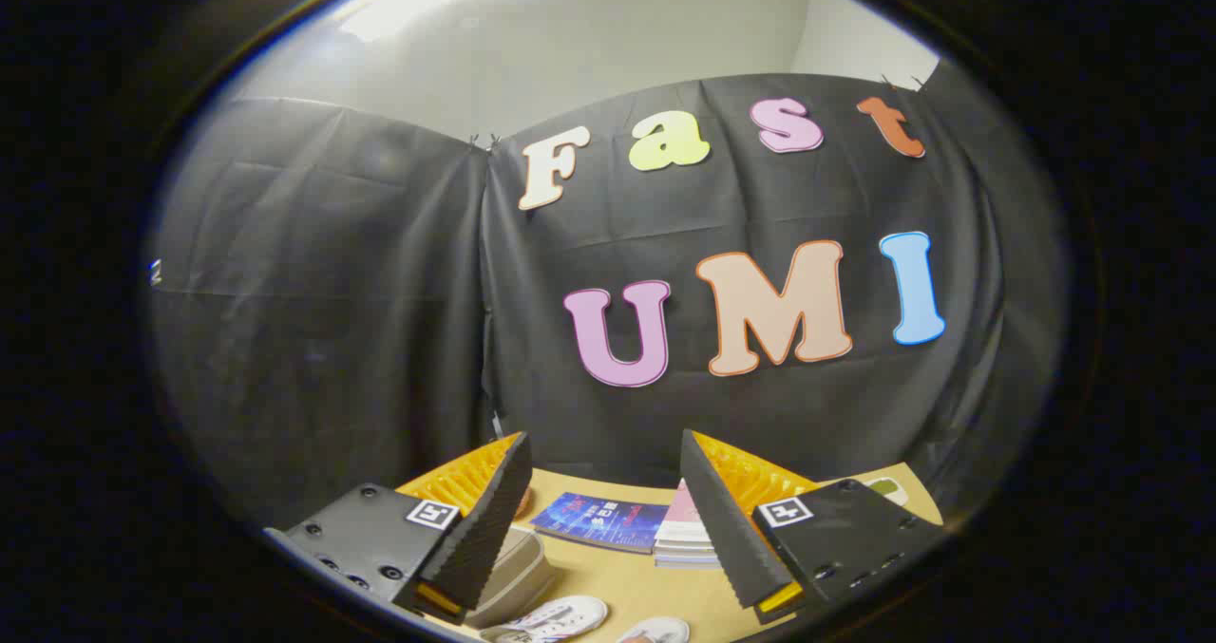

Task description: Open the storage box then place both shoes into the box .Put the left shoe in first, then the right shoe, with the right side of both shoes facing outward in a uniform manner.

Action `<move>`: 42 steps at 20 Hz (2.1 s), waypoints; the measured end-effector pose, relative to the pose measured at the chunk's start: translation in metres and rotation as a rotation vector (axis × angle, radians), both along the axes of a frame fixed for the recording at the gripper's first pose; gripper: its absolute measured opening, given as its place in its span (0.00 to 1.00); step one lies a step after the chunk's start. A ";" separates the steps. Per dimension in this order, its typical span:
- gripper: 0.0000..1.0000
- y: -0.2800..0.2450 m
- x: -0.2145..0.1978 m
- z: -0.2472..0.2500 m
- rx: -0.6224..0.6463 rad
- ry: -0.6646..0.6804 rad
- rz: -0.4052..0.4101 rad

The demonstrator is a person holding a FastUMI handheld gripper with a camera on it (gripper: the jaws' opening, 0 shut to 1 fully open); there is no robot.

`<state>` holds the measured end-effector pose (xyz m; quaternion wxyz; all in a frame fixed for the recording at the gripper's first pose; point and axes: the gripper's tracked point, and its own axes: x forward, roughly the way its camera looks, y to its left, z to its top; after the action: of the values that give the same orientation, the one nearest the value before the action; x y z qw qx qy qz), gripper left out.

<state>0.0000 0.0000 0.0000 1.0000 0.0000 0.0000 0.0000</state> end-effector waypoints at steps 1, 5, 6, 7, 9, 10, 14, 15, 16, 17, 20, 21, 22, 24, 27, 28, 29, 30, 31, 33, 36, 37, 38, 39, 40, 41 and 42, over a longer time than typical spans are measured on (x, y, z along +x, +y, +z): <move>0.98 0.003 0.000 -0.002 0.001 0.004 0.007; 0.98 0.015 -0.004 -0.008 -0.009 0.017 0.040; 0.98 0.017 -0.005 -0.010 -0.012 0.022 0.049; 0.98 0.020 -0.006 -0.012 -0.011 0.028 0.057; 0.98 0.026 -0.010 -0.016 -0.012 0.037 0.076; 0.98 0.027 -0.011 -0.017 -0.017 0.042 0.082; 0.98 0.030 -0.012 -0.023 -0.031 0.055 0.102; 0.98 0.032 -0.011 -0.024 -0.030 0.057 0.105; 0.98 0.032 -0.011 -0.026 -0.026 0.062 0.110; 0.97 0.034 -0.010 -0.029 -0.017 0.072 0.117; 0.97 0.041 -0.006 -0.049 0.041 0.134 0.142; 0.97 0.043 -0.006 -0.060 0.066 0.166 0.149; 0.97 0.046 -0.005 -0.073 0.107 0.217 0.156; 0.96 0.054 -0.003 -0.108 0.223 0.341 0.167; 0.96 0.063 0.002 -0.157 0.445 0.511 0.174; 0.96 0.066 0.002 -0.175 0.503 0.561 0.163; 0.95 0.070 0.002 -0.194 0.549 0.605 0.156; 0.96 0.071 0.001 -0.210 0.585 0.644 0.152; 0.96 0.074 0.004 -0.225 0.621 0.677 0.157; 0.96 0.083 0.000 -0.253 0.673 0.749 0.167; 0.97 0.101 -0.002 -0.285 0.797 0.818 0.214; 0.97 0.106 -0.003 -0.296 0.857 0.830 0.218; 0.97 0.108 -0.002 -0.304 0.903 0.834 0.204; 0.98 0.107 -0.003 -0.310 0.930 0.837 0.192; 0.98 0.108 0.000 -0.312 0.964 0.833 0.191; 0.98 0.112 -0.005 -0.310 1.009 0.830 0.198; 0.98 0.117 -0.005 -0.310 1.059 0.826 0.210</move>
<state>-0.0049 0.1169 -0.3095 0.7776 0.4897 0.3821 0.0973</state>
